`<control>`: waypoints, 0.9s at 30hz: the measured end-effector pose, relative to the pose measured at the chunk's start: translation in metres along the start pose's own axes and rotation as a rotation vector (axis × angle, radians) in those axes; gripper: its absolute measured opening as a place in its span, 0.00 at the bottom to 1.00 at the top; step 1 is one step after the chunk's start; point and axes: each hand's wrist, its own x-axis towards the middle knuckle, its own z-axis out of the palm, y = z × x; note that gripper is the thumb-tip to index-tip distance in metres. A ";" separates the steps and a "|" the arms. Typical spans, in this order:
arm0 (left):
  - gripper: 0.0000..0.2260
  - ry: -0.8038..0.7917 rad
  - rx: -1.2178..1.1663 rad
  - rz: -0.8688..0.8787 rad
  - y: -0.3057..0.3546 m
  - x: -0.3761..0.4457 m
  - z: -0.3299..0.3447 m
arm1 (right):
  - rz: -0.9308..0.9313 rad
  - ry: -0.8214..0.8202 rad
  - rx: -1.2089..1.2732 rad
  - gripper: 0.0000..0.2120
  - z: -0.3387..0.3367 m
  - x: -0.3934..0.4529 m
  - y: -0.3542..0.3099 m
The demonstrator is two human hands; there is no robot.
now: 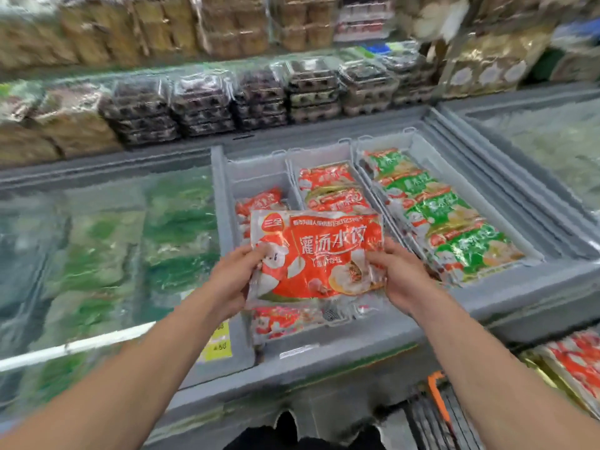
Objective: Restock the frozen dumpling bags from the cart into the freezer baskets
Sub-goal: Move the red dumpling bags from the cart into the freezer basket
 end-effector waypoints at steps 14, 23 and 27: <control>0.11 0.411 -0.038 0.246 0.029 -0.020 -0.024 | -0.194 -0.048 -0.153 0.13 0.025 0.040 -0.063; 0.12 0.586 0.047 0.289 0.028 0.001 0.026 | -0.086 -0.089 0.038 0.08 -0.023 0.074 -0.070; 0.12 0.601 0.058 0.205 0.016 0.013 0.036 | -0.078 -0.098 -0.104 0.11 -0.027 0.097 -0.060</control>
